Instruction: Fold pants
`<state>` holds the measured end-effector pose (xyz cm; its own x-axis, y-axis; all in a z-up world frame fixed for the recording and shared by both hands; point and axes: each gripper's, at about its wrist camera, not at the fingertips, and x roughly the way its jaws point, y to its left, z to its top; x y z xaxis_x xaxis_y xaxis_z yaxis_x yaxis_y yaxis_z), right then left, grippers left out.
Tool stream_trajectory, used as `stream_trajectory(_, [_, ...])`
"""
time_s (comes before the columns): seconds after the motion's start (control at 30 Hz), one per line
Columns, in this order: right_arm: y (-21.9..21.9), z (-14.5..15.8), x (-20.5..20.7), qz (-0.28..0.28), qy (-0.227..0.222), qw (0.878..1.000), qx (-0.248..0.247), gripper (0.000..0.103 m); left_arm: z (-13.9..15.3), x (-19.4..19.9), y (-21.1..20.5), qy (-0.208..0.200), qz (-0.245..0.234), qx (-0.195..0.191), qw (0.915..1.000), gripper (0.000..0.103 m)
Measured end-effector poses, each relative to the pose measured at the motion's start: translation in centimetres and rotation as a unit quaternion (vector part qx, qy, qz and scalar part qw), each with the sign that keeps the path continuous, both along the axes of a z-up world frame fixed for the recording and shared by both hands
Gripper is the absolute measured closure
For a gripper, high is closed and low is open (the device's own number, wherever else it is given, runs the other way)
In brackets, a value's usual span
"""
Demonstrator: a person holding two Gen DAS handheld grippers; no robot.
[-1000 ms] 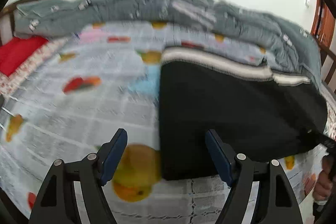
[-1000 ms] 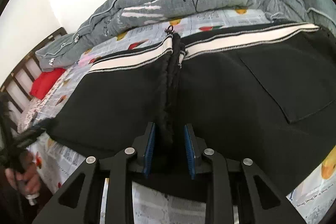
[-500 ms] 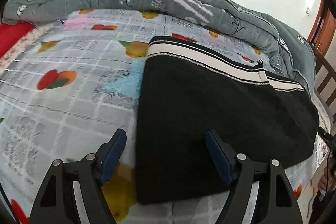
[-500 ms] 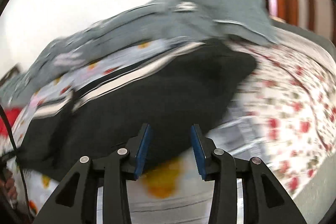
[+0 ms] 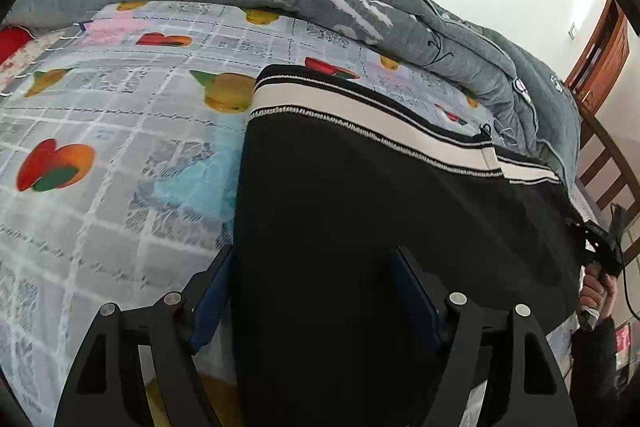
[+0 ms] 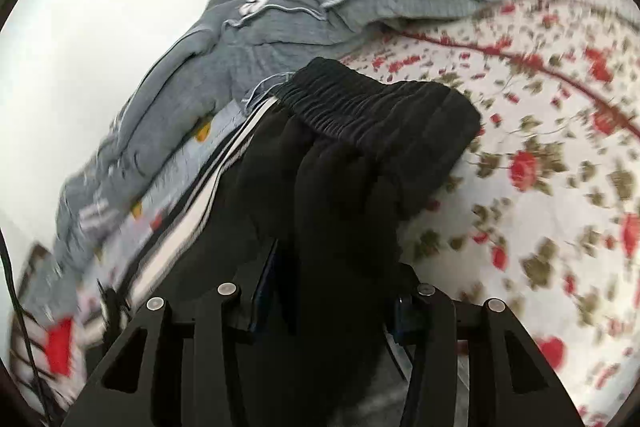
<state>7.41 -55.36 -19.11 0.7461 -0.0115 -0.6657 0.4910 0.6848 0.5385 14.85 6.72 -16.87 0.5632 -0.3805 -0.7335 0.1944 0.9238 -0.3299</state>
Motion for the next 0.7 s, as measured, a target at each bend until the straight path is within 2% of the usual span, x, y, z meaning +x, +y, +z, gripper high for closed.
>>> stream_trajectory(0.07, [0.0, 0.7, 0.6, -0.004, -0.002, 1.000, -0.012, 0.073, 0.0, 0.5, -0.1, 0.003, 0.001, -0.004, 1.0000, 0.032])
stream_trajectory(0.1, [0.4, 1.6, 0.6, -0.001, -0.008, 0.999, -0.038, 0.085, 0.0, 0.7, -0.1, 0.006, 0.011, 0.006, 0.9999, 0.051])
stream_trajectory(0.17, [2.0, 4.0, 0.8, 0.014, -0.019, 0.995, -0.096, 0.089, 0.2, 1.1, -0.1, 0.017, 0.027, 0.019, 0.9993, 0.079])
stream_trajectory(0.2, [3.1, 5.4, 1.0, 0.021, -0.023, 0.991, -0.129, 0.090, 0.5, 1.2, 0.2, 0.014, 0.026, 0.004, 0.9995, 0.086])
stream_trajectory(0.23, [4.3, 6.7, 1.3, 0.028, -0.029, 0.987, -0.158, 0.091, 0.9, 1.2, 0.6, 0.009, 0.027, -0.010, 0.9995, 0.089])
stream_trajectory(0.3, [6.8, 9.4, 2.1, 0.044, -0.044, 0.977, -0.204, 0.091, 1.7, 1.3, 1.1, -0.005, 0.031, -0.030, 0.9991, 0.091])
stream_trajectory(0.37, [9.3, 12.1, 3.2, 0.058, -0.061, 0.969, -0.234, 0.091, 2.3, 1.3, 1.1, -0.022, 0.032, -0.030, 0.9988, 0.091])
stream_trajectory(0.47, [12.6, 15.0, 4.8, 0.073, -0.078, 0.959, -0.261, 0.091, 3.3, 1.5, 1.3, -0.042, 0.040, -0.036, 0.9977, 0.091])
stream_trajectory(0.6, [16.4, 18.2, 6.0, 0.095, -0.103, 0.951, -0.275, 0.091, 4.2, 1.7, 2.9, -0.058, 0.047, -0.058, 0.9956, 0.091])
stream_trajectory(0.7, [18.4, 19.6, 5.6, 0.115, -0.135, 0.948, -0.266, 0.091, 4.7, 1.8, 5.7, -0.061, 0.063, -0.053, 0.9947, 0.091])
